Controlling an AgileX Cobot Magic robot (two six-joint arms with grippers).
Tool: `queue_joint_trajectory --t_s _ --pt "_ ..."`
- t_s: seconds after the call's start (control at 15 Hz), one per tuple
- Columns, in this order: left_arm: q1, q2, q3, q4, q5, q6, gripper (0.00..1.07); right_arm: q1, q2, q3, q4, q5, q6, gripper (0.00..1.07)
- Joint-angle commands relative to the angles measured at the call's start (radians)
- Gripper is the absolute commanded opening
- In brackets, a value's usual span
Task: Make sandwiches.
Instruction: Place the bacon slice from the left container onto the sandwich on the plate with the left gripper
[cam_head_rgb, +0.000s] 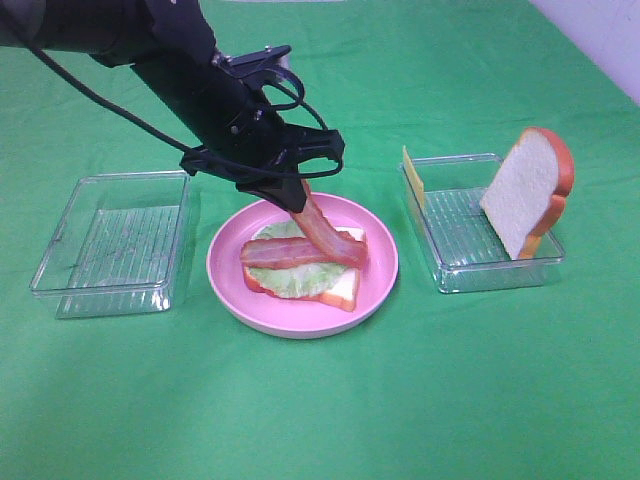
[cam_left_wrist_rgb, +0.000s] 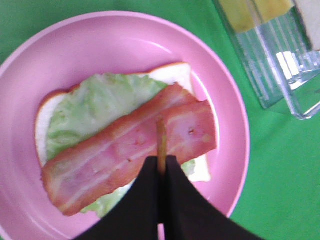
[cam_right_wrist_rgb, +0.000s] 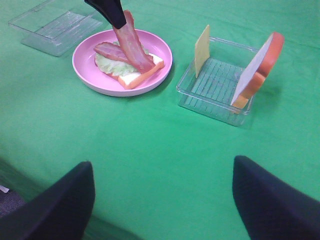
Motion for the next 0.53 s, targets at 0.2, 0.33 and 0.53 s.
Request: queue_joint_trajectory --t_s 0.2,0.33,0.53 --pt "-0.003 -0.001 -0.004 0.070 0.036 -0.060 0.07 0.004 -0.013 0.004 -0.004 0.002 -0.007 0.72" --pt "-0.003 -0.001 -0.004 0.072 0.045 -0.079 0.37 0.004 -0.013 0.004 -0.004 0.002 -0.007 0.72" --pt "-0.003 -0.010 -0.004 0.107 0.037 -0.140 0.73 0.004 -0.013 0.004 -0.004 0.002 -0.007 0.72"
